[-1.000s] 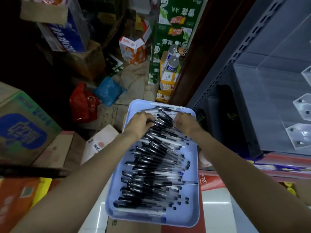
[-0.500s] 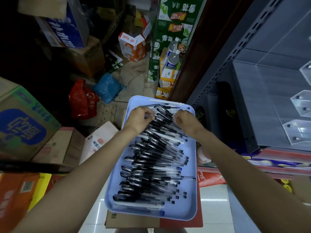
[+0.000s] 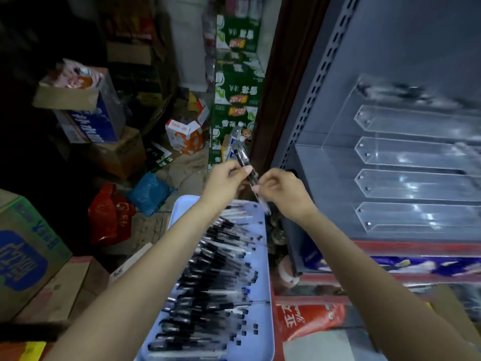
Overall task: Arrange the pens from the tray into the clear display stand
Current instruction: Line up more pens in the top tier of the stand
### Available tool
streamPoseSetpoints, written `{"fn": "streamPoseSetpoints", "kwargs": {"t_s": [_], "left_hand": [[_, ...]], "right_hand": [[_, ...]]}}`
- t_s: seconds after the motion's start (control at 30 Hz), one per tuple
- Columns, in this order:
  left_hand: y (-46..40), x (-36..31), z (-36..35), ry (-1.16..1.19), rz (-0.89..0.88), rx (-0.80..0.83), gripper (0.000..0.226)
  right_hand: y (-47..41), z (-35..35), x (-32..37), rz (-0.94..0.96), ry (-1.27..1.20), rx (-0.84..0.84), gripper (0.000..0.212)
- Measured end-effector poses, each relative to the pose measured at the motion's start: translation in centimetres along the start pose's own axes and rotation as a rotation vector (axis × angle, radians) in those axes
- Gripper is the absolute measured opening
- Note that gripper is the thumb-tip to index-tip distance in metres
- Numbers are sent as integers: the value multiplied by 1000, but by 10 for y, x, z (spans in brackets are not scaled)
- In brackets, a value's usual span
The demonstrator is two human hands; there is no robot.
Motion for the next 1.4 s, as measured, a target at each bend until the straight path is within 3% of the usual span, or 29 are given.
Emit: {"fn": "streamPoseSetpoints", "kwargs": {"t_s": [0.13, 0.2, 0.3, 0.4, 0.47, 0.63, 0.77, 0.9, 1.03, 1.17, 1.4], "left_hand": [[-8, -70, -25, -262, -219, 32, 24], [-8, -105, -50, -372, -317, 91, 20], [-3, -157, -95, -474, -436, 137, 29], [-6, -201, -142, -520, -477, 141, 19], [-12, -227, -173, -539, -490, 94, 21], [-33, -279, -222, -604, -470, -288, 23], [-47, -309, -265, -655, -499, -277, 22], [-61, -335, -280, -630, -555, -295, 25], [-84, -351, -273, -512, -520, -325, 11], [-104, -357, -274, -540, -553, -336, 11], [-129, -353, -271, -585, -567, -354, 17]], "right_hand": [[14, 80, 34, 164, -74, -213, 31], [23, 120, 44, 256, -186, -229, 34], [36, 177, 44, 312, -253, -195, 24], [45, 243, 27, 329, -354, -234, 12], [50, 289, 14, 334, -422, -257, 13], [52, 405, -17, 360, -502, -375, 18], [46, 478, -38, 361, -513, -491, 19], [26, 520, -45, 342, -441, -574, 20], [-8, 539, -38, 328, -344, -592, 22], [-40, 540, -26, 365, -162, -560, 2], [-84, 531, -19, 344, 334, -362, 8]]}}
Point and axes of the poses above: each hand's wrist, its own y-axis away from the middle knuckle, its own z-axis out of the back of the hand, x = y × z, the point moved 7 cm from there along -y, towards the middle knuckle, and after that the axes turned 14 degrees about -y, right-handed, at the moved point
